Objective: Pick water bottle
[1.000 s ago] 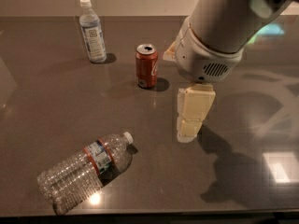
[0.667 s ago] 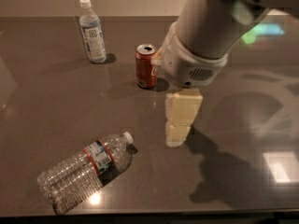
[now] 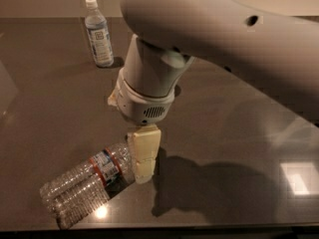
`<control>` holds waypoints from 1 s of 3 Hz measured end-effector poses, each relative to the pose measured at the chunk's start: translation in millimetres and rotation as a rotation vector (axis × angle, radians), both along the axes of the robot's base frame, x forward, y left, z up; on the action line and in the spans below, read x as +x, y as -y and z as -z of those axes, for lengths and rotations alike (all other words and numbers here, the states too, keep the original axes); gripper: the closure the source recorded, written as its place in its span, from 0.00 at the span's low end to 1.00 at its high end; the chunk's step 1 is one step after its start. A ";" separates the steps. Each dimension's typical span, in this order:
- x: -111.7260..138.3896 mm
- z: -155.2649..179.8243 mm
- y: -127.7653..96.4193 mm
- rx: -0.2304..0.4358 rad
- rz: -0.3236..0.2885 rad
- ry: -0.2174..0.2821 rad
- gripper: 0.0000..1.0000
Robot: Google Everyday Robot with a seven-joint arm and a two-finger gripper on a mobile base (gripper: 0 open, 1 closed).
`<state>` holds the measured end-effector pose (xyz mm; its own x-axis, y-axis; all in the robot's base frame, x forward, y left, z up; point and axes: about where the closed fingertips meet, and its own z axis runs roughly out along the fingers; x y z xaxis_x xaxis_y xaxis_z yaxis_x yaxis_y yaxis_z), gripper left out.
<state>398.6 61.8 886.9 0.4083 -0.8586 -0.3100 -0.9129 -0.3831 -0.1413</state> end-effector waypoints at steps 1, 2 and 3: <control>-8.2 19.2 -20.1 -0.009 -0.060 -0.019 0.00; -14.4 34.9 -30.9 -0.034 -0.095 -0.018 0.00; -16.3 41.7 -35.4 -0.063 -0.102 -0.020 0.14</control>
Offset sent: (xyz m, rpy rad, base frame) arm -0.0191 0.0414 -0.0560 -0.0639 0.0267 0.1324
